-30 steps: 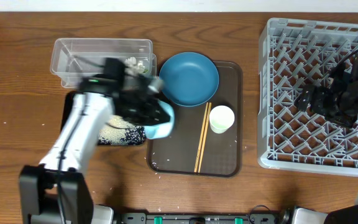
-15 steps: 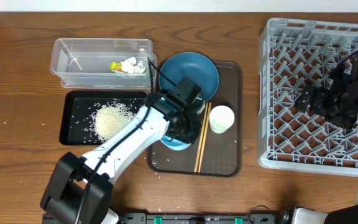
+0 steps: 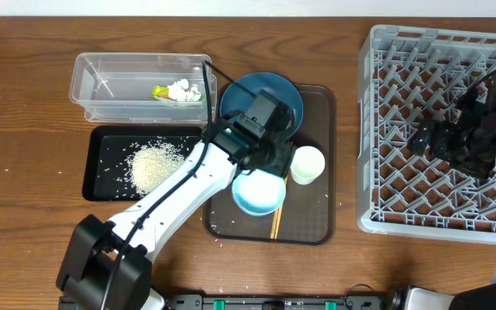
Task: Sort waste into correct bins and load items into the dishwasher rack
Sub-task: 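Set the empty bowl back on the brown tray with the left gripper, then lift the white cup with the left gripper and hand it to the right gripper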
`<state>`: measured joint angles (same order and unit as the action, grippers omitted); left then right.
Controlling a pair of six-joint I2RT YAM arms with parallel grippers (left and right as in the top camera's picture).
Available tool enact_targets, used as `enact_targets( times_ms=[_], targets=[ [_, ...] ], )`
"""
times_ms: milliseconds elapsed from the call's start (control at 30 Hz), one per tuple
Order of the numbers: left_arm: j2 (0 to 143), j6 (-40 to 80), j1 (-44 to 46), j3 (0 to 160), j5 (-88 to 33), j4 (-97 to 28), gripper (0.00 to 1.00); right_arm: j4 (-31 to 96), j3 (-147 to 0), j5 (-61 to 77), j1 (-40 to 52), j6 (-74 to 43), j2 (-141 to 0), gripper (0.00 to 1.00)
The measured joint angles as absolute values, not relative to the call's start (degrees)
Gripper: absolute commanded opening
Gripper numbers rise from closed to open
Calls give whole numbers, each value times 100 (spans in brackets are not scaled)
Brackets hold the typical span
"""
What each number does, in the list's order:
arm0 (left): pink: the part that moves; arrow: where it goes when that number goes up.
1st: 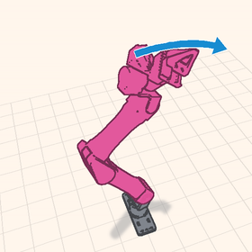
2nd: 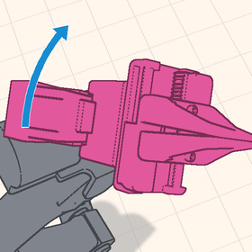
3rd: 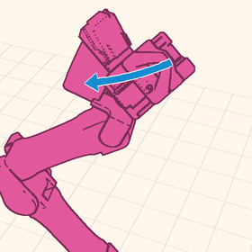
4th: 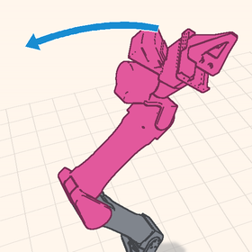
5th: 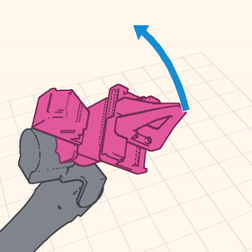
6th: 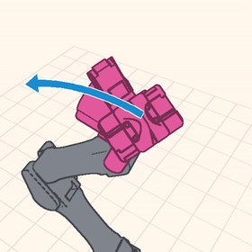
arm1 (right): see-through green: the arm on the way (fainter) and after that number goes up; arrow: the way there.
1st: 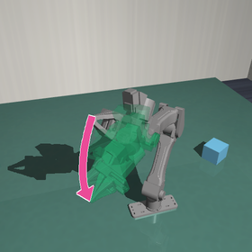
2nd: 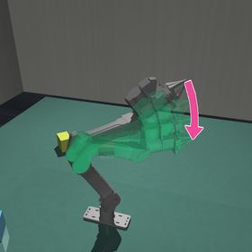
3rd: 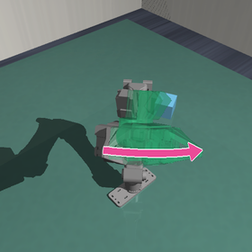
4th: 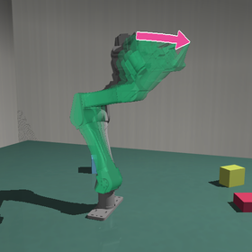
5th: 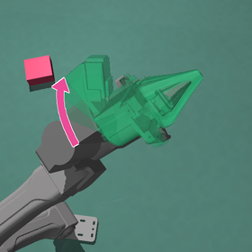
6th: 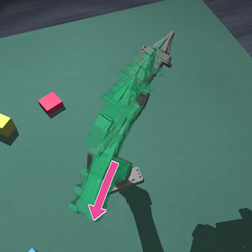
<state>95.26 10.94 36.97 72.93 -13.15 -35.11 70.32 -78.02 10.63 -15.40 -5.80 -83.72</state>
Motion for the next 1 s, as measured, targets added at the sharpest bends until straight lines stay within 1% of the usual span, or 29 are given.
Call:
enact_targets(
  times_ms=[200, 233, 300, 367, 400, 433, 467, 500, 533, 800, 900, 1000],
  targets=[
    [9710, 1111, 3697, 7299, -1310, -3118, 63, 7048, -7802, 1063, -1540, -580, -8372, 99],
    [9806, 1142, 3697, 7301, -1313, -3105, 62, 7048, -7802, 1066, -1540, -580, -8372, 99],
    [10042, 1236, 3697, 7301, -1315, -3103, 55, 7048, -7802, 1063, -1540, -580, -8372, 99],
    [10326, 1302, 3697, 7301, -1345, -3105, 47, 7052, -7802, 1066, -1540, -580, -8372, 99],
    [10455, 1317, 3697, 7301, -1385, -3103, 41, 7052, -7802, 1063, -1540, -580, -8372, 99],
    [10525, 1347, 3697, 7301, -1402, -3105, 33, 7052, -7802, 1066, -1540, -580, -8372, 99],
    [10595, 1385, 3697, 7301, -1439, -3109, 22, 7052, -7802, 1066, -1540, -580, -8372, 99],
    [10641, 1365, 3697, 7301, -1485, -3111, 8, 7052, -7802, 1063, -1540, -580, -8372, 99],
    [10643, 1378, 3697, 7301, -1496, -3111, 6, 7052, -7802, 1063, -1540, -580, -8372, 99],
    [10344, 1420, 3583, 7301, -2036, -3118, 6, 7052, -7802, 1039, -1540, -580, -8372, 99],
    [9915, 1597, 3295, 7301, -2515, -3111, 6, 7039, -7802, 928, -1540, -580, -8372, 99],
    [9533, 1900, 2845, 7303, -3245, -3017, 6, 7013, -7802, 1017, -1540, -517, -8372, 99]
  ],
)
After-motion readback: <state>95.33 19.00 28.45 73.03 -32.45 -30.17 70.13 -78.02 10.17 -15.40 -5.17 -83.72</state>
